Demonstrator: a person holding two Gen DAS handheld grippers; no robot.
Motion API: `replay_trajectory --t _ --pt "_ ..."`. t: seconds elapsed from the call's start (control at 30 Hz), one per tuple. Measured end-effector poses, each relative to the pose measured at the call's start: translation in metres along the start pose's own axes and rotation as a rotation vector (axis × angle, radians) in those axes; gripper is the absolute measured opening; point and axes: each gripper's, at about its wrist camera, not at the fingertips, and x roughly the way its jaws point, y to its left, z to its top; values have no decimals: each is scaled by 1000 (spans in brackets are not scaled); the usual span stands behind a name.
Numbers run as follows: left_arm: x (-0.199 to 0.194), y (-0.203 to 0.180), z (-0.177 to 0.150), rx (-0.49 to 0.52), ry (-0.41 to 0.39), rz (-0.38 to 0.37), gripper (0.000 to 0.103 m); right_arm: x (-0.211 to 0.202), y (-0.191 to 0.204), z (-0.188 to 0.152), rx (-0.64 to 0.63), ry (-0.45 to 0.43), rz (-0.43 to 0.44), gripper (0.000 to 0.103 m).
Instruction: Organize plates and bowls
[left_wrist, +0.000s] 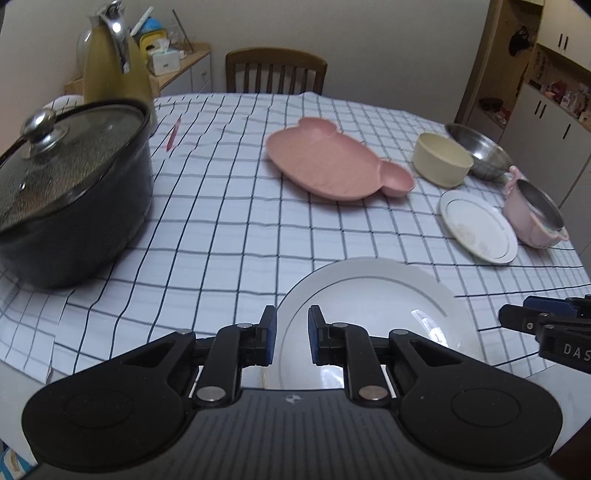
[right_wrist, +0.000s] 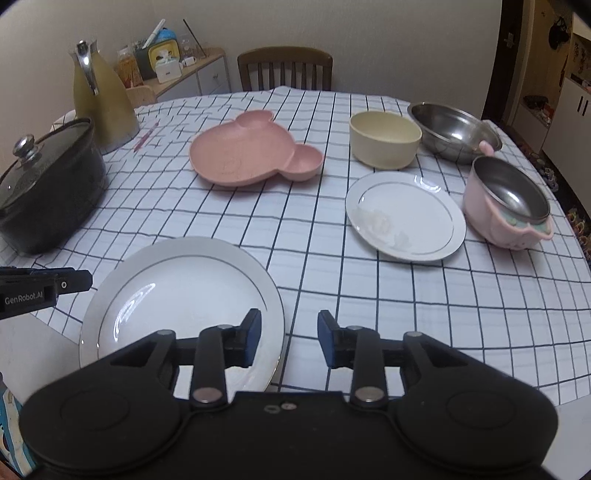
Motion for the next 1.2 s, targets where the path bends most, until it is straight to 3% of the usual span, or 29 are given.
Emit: replay_trajectory --t 0.13,0.27,0.37,0.53,0.8,0.9,1.2 --pt "-9 -11 8 26 -32 -26 19 -10 -2 5 8 -31 -12 46" --pt "-14 -23 14 51 -66 -49 34 -19 -5 8 19 -64 -30 55" --pt "-19 -32 18 65 -94 -62 51 -25 -10 9 29 -87 -46 62" --pt "-24 -51 25 107 -130 -92 55 -35 -19 10 45 -116 -76 70" --pt "-23 -82 36 143 -182 -93 77 -43 -39 14 65 -162 -127 91" --pt "-18 -96 41 154 -189 -86 78 -44 -51 15 78 -201 -163 102" --pt "8 -135 60 162 -162 -111 78 -32 -92 25 101 -194 -182 102"
